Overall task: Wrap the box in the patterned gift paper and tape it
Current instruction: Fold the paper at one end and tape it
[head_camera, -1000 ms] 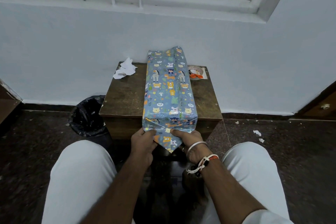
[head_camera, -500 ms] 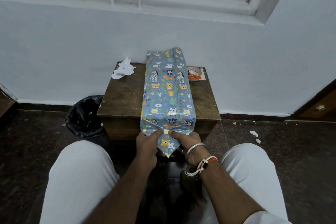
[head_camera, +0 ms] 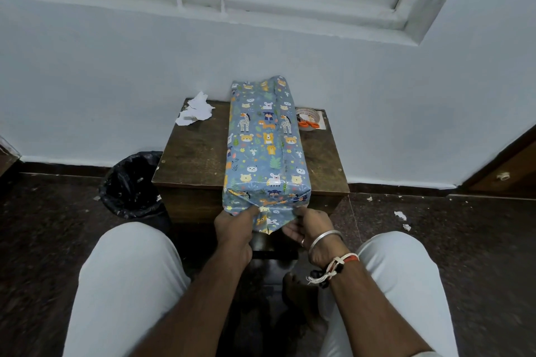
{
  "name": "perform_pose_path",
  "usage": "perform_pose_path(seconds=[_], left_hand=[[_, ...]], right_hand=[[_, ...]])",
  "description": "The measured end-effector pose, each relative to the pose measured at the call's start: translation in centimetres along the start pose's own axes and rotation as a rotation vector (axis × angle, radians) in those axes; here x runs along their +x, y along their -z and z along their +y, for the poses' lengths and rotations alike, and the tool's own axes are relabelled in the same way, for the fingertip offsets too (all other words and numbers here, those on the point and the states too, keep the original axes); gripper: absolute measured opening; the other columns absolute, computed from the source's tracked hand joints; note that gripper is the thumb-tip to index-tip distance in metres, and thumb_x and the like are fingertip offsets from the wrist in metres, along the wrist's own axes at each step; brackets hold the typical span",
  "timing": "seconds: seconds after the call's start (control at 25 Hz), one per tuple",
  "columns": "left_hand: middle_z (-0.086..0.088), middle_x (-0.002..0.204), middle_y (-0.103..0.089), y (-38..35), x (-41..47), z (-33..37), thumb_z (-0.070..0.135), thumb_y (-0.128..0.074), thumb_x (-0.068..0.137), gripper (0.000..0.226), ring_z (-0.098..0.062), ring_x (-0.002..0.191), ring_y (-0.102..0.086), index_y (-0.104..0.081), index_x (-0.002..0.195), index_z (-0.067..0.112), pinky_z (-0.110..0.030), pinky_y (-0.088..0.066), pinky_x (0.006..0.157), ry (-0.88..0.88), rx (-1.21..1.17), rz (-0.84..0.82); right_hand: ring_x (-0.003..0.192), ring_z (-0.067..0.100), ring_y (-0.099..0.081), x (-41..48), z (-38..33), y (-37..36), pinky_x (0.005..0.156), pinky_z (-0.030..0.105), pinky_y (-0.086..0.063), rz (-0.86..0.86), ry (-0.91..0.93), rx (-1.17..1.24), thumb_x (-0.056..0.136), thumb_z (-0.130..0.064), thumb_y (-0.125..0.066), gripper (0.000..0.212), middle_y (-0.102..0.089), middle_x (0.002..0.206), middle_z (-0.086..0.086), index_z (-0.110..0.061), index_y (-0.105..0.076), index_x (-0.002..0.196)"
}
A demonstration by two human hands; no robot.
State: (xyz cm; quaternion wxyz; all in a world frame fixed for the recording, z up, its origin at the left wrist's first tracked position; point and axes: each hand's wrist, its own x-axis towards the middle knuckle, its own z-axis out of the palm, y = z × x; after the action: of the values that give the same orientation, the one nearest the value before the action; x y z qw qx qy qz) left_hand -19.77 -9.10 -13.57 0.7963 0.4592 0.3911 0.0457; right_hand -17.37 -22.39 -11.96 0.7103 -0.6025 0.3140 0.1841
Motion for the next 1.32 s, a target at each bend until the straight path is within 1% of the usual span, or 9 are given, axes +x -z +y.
perform_pose_path(seconds=[0.2,0.28,0.4,0.56,0.68,0.92,1.12,1.24,1.32], left_hand=[[-0.005,0.088,-0.071,-0.1,-0.1,0.5,-0.012,-0.073,0.082,0.027,-0.021,0.074,-0.068,-0.068,0.09,0.013,-0.025,-0.056,0.046,0.039,-0.026,0.003],[-0.005,0.088,-0.071,-0.1,-0.1,0.5,-0.012,-0.074,0.082,0.027,-0.021,0.074,-0.068,-0.07,0.099,0.009,-0.025,-0.055,0.046,0.045,-0.031,0.005],[-0.008,0.089,-0.071,-0.2,-0.2,0.6,-0.013,-0.073,0.082,0.029,-0.023,0.073,-0.068,-0.07,0.103,0.007,-0.024,-0.054,0.043,0.05,-0.053,-0.004],[-0.01,0.083,-0.07,-0.2,-0.8,0.8,-0.015,-0.071,0.083,0.026,-0.023,0.062,-0.067,-0.069,0.104,0.001,-0.023,-0.05,0.038,0.041,-0.059,-0.009],[-0.01,0.081,-0.069,-0.1,-0.7,0.9,-0.015,-0.071,0.083,0.025,-0.019,0.054,-0.069,-0.069,0.102,0.001,-0.023,-0.05,0.038,0.045,-0.068,0.0],[-0.011,0.088,-0.071,0.0,0.0,0.4,-0.011,-0.074,0.083,0.027,-0.024,0.069,-0.068,-0.07,0.106,0.004,-0.024,-0.053,0.042,0.043,-0.066,0.009],[-0.011,0.09,-0.073,0.5,0.1,0.6,-0.008,-0.073,0.086,0.027,-0.024,0.075,-0.07,-0.068,0.11,0.003,-0.027,-0.058,0.05,0.077,-0.023,-0.054],[-0.015,0.11,-0.072,1.1,-0.6,0.9,0.003,-0.068,0.094,0.03,-0.026,0.093,-0.07,-0.063,0.123,0.005,-0.033,-0.058,0.073,0.071,0.008,-0.13],[-0.011,0.118,-0.067,2.1,-0.6,1.3,0.012,-0.067,0.095,0.042,-0.024,0.101,-0.066,-0.052,0.133,0.012,-0.036,-0.054,0.081,0.018,0.072,-0.049]], right_hand=[[0.094,0.035,-0.065,-2.3,-0.6,2.3,0.08,0.033,-0.049,0.244,0.527,-1.148,0.089,-0.035,-0.063,0.018,-0.073,0.092,0.007,-0.018,-0.069,0.089],[0.094,0.033,-0.064,-2.9,-1.1,3.1,0.078,0.034,-0.048,0.176,0.833,-1.238,0.082,-0.027,-0.064,0.015,-0.069,0.098,0.004,-0.022,-0.064,0.096],[0.101,0.025,-0.066,-1.8,-0.8,3.4,0.087,0.029,-0.049,-0.179,1.213,-1.276,0.075,-0.016,-0.062,0.035,-0.067,0.11,-0.001,-0.02,-0.066,0.11],[0.124,0.017,-0.06,-1.1,-0.1,2.1,0.109,0.028,-0.045,-0.382,1.226,-1.339,0.072,-0.023,-0.059,0.059,-0.066,0.135,-0.002,-0.02,-0.066,0.13],[0.119,0.02,-0.06,-1.0,-0.3,1.8,0.109,0.03,-0.045,-0.403,1.261,-1.445,0.067,-0.03,-0.061,0.065,-0.066,0.133,-0.003,-0.02,-0.064,0.132],[0.123,0.022,-0.058,-0.3,-0.4,2.3,0.108,0.034,-0.046,-0.427,1.213,-1.555,0.065,-0.045,-0.066,0.082,-0.062,0.14,-0.003,-0.025,-0.054,0.143],[0.112,0.028,-0.068,0.1,0.3,0.6,0.087,0.04,-0.057,-0.196,1.253,-1.566,0.087,-0.029,-0.062,0.052,-0.072,0.125,0.001,-0.04,-0.059,0.137],[0.113,0.028,-0.067,0.2,0.1,0.1,0.087,0.039,-0.055,-0.136,1.181,-1.606,0.096,-0.023,-0.058,0.045,-0.072,0.124,0.002,-0.043,-0.06,0.137],[0.113,0.031,-0.067,0.2,-0.1,0.0,0.086,0.041,-0.056,-0.113,1.168,-1.601,0.097,-0.023,-0.056,0.043,-0.073,0.121,0.004,-0.041,-0.061,0.136]])
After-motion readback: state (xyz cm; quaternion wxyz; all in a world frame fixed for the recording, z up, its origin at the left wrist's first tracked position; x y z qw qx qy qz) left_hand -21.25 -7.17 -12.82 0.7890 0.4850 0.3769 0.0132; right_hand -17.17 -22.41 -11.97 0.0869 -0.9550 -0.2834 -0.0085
